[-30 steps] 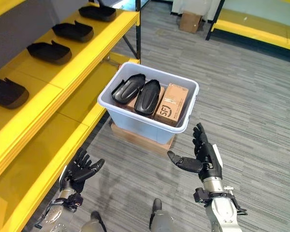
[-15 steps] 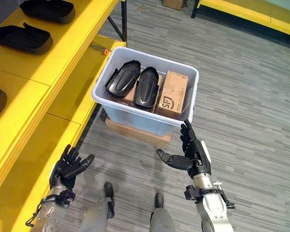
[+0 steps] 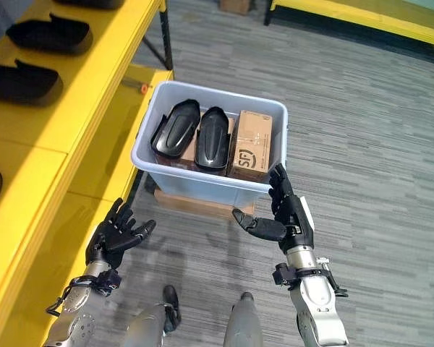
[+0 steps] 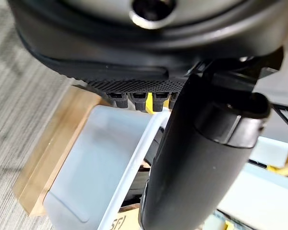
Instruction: Move parts from the plastic box to the shelf.
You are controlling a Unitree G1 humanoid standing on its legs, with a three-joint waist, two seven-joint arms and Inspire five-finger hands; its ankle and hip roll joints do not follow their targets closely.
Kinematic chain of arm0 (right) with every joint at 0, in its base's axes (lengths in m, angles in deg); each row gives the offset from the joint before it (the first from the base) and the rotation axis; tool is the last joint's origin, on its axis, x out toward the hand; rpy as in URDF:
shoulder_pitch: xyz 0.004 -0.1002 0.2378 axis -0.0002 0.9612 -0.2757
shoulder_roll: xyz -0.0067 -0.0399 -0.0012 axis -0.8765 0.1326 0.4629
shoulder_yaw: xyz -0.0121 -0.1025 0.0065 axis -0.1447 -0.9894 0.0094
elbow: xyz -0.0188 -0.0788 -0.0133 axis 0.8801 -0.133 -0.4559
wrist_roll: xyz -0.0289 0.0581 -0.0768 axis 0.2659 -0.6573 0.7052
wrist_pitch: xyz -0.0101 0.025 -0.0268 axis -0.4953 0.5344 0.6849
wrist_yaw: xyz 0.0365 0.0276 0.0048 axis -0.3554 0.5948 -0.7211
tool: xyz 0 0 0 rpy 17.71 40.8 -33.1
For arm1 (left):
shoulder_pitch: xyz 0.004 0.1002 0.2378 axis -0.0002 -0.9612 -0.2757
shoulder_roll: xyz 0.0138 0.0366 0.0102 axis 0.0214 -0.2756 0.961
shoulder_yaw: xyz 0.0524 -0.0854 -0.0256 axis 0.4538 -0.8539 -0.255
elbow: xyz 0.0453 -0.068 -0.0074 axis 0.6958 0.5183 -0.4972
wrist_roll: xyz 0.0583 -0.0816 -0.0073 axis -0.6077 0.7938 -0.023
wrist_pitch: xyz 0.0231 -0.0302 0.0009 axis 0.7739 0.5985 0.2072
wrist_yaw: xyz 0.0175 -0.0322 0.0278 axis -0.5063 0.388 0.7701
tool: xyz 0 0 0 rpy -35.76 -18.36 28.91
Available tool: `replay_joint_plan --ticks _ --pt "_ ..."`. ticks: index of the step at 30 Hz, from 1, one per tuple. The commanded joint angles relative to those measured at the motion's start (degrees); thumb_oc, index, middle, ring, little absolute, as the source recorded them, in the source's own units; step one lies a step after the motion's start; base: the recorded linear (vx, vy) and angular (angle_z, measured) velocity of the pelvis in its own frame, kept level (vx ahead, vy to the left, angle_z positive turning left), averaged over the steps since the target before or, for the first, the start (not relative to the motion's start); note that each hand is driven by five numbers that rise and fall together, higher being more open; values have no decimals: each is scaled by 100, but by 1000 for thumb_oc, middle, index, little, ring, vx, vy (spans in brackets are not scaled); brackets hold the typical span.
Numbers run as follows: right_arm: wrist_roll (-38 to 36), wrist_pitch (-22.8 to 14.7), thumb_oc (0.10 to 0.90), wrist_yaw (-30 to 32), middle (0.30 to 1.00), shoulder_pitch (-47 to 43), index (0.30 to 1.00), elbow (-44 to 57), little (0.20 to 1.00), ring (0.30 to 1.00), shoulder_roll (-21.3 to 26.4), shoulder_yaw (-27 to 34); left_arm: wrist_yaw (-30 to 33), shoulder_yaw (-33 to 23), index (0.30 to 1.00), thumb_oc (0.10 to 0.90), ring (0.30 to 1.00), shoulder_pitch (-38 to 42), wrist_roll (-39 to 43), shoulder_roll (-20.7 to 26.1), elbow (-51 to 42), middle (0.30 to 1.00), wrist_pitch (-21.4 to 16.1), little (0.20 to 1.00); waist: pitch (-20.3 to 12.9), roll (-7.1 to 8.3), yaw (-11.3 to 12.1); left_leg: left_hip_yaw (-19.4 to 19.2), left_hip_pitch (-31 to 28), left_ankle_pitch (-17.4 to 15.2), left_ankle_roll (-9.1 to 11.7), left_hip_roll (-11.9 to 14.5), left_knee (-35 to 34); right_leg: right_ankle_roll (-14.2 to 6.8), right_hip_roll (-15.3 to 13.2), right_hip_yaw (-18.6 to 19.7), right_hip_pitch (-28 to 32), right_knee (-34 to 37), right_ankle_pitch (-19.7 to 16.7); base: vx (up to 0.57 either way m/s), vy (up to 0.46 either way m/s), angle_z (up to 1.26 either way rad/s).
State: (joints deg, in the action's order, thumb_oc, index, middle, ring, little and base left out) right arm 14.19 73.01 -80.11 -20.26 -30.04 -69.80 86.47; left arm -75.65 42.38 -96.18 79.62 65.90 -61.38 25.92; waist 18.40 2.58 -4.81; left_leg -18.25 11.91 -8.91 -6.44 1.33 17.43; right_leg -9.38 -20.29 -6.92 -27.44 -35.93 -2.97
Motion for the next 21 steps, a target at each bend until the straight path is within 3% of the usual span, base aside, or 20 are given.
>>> replay_joint_plan --ticks 1,4,7,9,12,21 --pt "8 -551 900 48 1000 -252 1000 378 1000 1000 186 318 -166 -235 1000 900 1000 -167 -166 219 -682 1000 -360 1000 -184 5 -26 434 -802 125 491 218 -952 -42 756 -597 914 2513 -82 246 -9 -88" --pt "53 -577 900 38 1000 -199 1000 416 1000 1000 210 373 -179 -258 1000 900 1000 -195 -213 191 -613 1000 -371 1000 -238 -8 -73 432 -990 -76 614 300 -927 -183 651 -602 972 3273 -214 199 -42 19" --pt "-14 -605 900 -32 1000 -9 1000 488 1000 1000 250 474 -296 -211 1000 900 1000 -273 -172 15 -558 1000 -388 1000 -405 129 -72 362 -1040 -109 673 232 -786 -102 617 -609 1270 3432 -439 166 -96 20" --pt "-47 -606 900 -4 1000 3 1000 495 1000 1000 290 546 -317 -182 1000 900 1000 -316 -132 -74 -577 1000 -388 1000 -509 97 -102 403 -1042 -105 738 312 -738 -84 657 -695 1397 3439 -460 216 -144 36" --pt "-97 -575 900 -44 1000 52 1000 505 1000 1000 325 576 -369 -169 1000 900 1000 -451 -99 -157 -591 1000 -348 1000 -673 33 -109 389 -1181 -66 814 435 -865 -30 769 -717 1563 3401 -325 128 -102 23" --pt "-99 -561 900 -21 1000 46 1000 499 1000 1000 422 562 -334 -174 1000 900 1000 -463 -5 -221 -641 1000 -335 1000 -727 -141 -117 393 -1332 45 983 683 -1026 142 970 -647 1482 3001 88 72 -87 -10"
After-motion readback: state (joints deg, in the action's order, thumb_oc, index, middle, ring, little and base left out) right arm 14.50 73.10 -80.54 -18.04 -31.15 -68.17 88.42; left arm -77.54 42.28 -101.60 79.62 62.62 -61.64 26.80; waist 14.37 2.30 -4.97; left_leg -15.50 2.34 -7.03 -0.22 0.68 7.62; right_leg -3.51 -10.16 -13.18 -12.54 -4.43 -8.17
